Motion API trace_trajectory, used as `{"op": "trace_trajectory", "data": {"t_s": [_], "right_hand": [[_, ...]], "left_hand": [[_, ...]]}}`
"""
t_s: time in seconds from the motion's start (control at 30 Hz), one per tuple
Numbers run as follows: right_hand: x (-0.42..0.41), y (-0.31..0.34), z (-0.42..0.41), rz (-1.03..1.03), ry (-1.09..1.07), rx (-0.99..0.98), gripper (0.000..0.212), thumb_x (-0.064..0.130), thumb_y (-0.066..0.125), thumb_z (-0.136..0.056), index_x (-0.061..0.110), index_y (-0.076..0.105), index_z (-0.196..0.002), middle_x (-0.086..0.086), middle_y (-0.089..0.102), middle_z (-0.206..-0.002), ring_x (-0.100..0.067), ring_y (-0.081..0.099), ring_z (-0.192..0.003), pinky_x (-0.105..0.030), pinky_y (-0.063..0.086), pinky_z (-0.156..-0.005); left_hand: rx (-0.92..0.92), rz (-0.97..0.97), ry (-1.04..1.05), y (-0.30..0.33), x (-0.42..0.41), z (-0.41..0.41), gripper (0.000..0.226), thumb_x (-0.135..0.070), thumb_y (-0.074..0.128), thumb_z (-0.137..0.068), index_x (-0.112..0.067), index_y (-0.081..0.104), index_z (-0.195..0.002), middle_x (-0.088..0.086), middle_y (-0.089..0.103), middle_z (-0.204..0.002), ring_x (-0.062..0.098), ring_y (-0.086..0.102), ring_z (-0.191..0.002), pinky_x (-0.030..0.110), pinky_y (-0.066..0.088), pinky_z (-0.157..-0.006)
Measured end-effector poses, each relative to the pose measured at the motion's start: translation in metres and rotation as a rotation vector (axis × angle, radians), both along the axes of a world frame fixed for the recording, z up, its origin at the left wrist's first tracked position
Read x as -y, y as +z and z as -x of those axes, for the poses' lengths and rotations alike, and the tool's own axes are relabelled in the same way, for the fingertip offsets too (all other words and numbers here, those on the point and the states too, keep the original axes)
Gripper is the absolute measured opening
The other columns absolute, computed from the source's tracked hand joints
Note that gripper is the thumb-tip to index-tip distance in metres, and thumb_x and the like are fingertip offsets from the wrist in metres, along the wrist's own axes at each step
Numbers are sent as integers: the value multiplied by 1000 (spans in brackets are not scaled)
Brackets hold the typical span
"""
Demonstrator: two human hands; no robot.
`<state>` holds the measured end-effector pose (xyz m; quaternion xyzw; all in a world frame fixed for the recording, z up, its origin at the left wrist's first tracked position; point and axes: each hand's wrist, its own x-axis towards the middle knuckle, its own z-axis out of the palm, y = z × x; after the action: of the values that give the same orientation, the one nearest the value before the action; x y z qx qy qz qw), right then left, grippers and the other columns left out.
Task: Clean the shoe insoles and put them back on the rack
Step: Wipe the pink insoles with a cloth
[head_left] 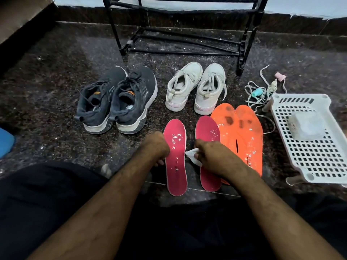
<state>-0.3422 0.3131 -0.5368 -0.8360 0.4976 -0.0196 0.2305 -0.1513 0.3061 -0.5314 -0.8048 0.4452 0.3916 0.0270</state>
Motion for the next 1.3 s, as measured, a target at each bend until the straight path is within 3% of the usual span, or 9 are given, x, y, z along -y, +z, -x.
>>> {"op": "trace_trajectory", "data": {"t_s": [0.13, 0.27, 0.4, 0.63, 0.8, 0.93, 1.07, 1.17, 1.3], "right_hand": [[-2, 0, -8, -43, 72, 43, 11, 23, 57, -95, 17, 48, -92, -15, 67, -94, -34, 60, -92, -32, 33, -65], [0, 1, -8, -60, 48, 44, 13, 26, 58, -94, 19, 56, -104, -10, 67, -98, -32, 61, -94, -35, 44, -71], [4, 7, -4, 87, -87, 212, 6, 24, 61, -91, 25, 58, -95, -5, 67, -86, -30, 62, -83, -34, 43, -67], [37, 15, -14, 145, -184, 381, 22, 8, 53, -80, 22, 61, -95, 10, 61, -77, -19, 59, -74, -34, 47, -67], [51, 11, -28, 23, -264, 468, 27, 2, 52, -79, 20, 70, -88, 14, 61, -60, -1, 53, -58, -17, 40, -57], [51, 8, -30, -91, -168, 505, 33, -14, 47, -77, 8, 71, -81, 2, 70, -69, 6, 55, -57, -5, 36, -58], [60, -8, -25, -139, -146, 461, 33, -7, 55, -87, 21, 68, -76, 19, 62, -73, 2, 50, -67, -7, 35, -66], [65, -6, -23, -124, -174, 466, 13, 13, 65, -92, 21, 73, -98, -2, 59, -86, -8, 48, -63, -15, 40, -62], [64, -3, -22, -65, -82, 386, 11, 17, 64, -93, 11, 74, -93, -11, 63, -90, -16, 55, -77, -34, 44, -76]], "left_hand": [[6, -12, -1, 5, 2, -1, 10, 1, 58, -88, 3, 65, -95, 15, 74, -69, 23, 75, -60, 36, 60, -53], [36, 11, -2, 10, 1, -1, 4, 0, 62, -90, 2, 63, -93, 14, 74, -66, 22, 74, -59, 44, 64, -66], [11, 18, -20, 13, -1, 1, 8, -1, 59, -91, 3, 65, -93, 12, 74, -66, 22, 74, -57, 44, 64, -67], [39, 34, -122, 13, -3, 4, 14, -7, 58, -87, -3, 70, -82, 6, 73, -61, 20, 72, -52, 41, 64, -67], [148, 163, -108, 14, 0, -3, 37, -34, 71, -88, -9, 61, -113, 13, 68, -114, 34, 67, -104, 39, 54, -88], [111, 224, -90, 11, 11, -4, 53, -29, 73, -87, -7, 48, -128, 19, 61, -126, 38, 60, -116, 44, 50, -94], [107, 236, -122, 5, 17, 3, 36, -15, 65, -92, -16, 41, -118, 18, 65, -110, 38, 64, -100, 48, 54, -89], [17, 259, -131, 4, 17, 3, 28, -13, 63, -90, -24, 41, -103, 10, 63, -91, 31, 63, -82, 44, 56, -76], [-47, 256, -162, 4, 15, 4, 26, -7, 62, -90, -26, 49, -103, 5, 57, -83, 25, 57, -77, 31, 42, -68]]}}
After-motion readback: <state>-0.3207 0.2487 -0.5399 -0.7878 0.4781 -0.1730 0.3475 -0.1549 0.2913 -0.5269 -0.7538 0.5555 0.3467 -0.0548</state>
